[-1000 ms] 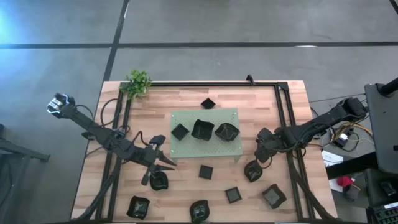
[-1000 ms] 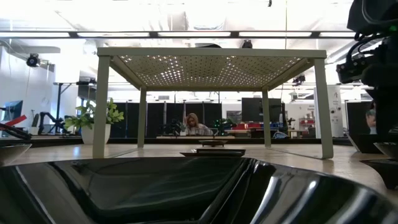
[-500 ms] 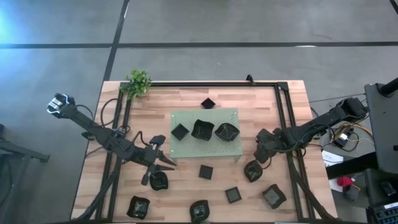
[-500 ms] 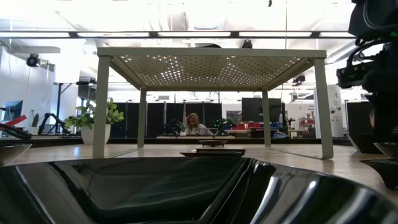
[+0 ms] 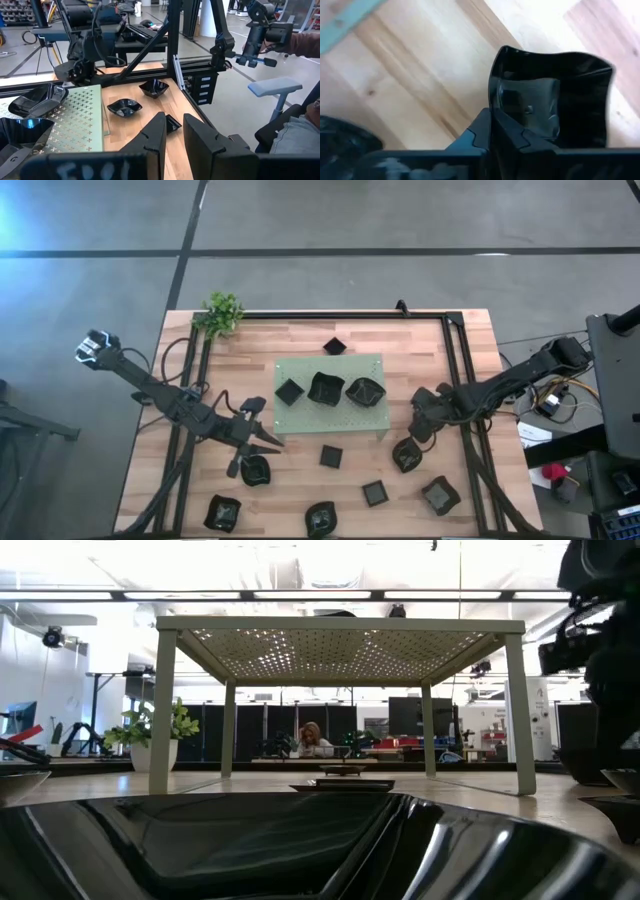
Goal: Pick & Place Mini shaped plates
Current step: Stack the distorted square plate on top of the distorted square plate on the shelf
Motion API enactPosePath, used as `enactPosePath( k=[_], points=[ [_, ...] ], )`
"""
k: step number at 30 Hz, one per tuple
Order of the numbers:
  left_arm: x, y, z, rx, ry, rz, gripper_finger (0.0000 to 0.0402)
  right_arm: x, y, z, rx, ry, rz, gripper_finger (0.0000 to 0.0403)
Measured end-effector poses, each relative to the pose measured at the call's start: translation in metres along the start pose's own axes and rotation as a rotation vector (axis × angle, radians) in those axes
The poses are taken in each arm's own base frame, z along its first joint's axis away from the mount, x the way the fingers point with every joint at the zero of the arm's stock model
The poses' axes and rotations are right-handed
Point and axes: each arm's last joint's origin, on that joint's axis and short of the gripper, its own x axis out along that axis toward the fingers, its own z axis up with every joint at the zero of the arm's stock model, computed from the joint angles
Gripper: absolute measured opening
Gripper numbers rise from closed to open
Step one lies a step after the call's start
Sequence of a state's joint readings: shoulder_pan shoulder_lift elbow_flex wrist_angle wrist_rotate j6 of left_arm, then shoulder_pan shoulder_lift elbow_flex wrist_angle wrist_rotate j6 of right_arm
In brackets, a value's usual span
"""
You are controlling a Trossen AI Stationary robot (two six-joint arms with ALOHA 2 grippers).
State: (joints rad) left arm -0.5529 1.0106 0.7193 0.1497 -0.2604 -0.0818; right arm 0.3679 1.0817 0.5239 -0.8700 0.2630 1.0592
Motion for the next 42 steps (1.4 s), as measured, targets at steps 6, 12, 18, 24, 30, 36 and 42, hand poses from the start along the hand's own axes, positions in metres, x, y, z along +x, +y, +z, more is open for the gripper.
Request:
enactPosePath(
  k=[6,12,18,24,30,36,42],
  points=[
    [0.0,0.0,0.0,-0.003,-0.002,0.0,0.0062,-0.032,0.008,0.015,-0.059,-0.019,-0.001,0.0008],
    [0.0,0.0,0.0,-0.005,-0.002,0.0,0.0062,-0.073,0.014,0.033,-0.112,-0.095,-0.009,0.0008],
    [0.0,0.0,0.0,-0.005,-0.001,0.0,0.0062,-0.114,0.014,0.048,-0.112,-0.199,-0.02,0.0008],
    [0.0,0.0,0.0,-0.005,-0.001,0.003,0.0062,-0.148,0.021,0.065,-0.173,-0.31,0.012,0.0008],
    [0.0,0.001,0.0,-0.005,-0.002,0.012,0.0062,-0.174,0.041,0.09,-0.257,-0.417,-0.027,0.0008],
    [0.0,0.002,0.001,-0.01,-0.007,0.069,0.0062,-0.182,0.059,0.122,-0.236,-0.399,-0.024,0.0008],
    [-0.001,0.005,-0.003,-0.007,0.026,0.172,0.0062,-0.175,0.075,0.156,-0.302,-0.357,-0.022,0.0008]
  ],
)
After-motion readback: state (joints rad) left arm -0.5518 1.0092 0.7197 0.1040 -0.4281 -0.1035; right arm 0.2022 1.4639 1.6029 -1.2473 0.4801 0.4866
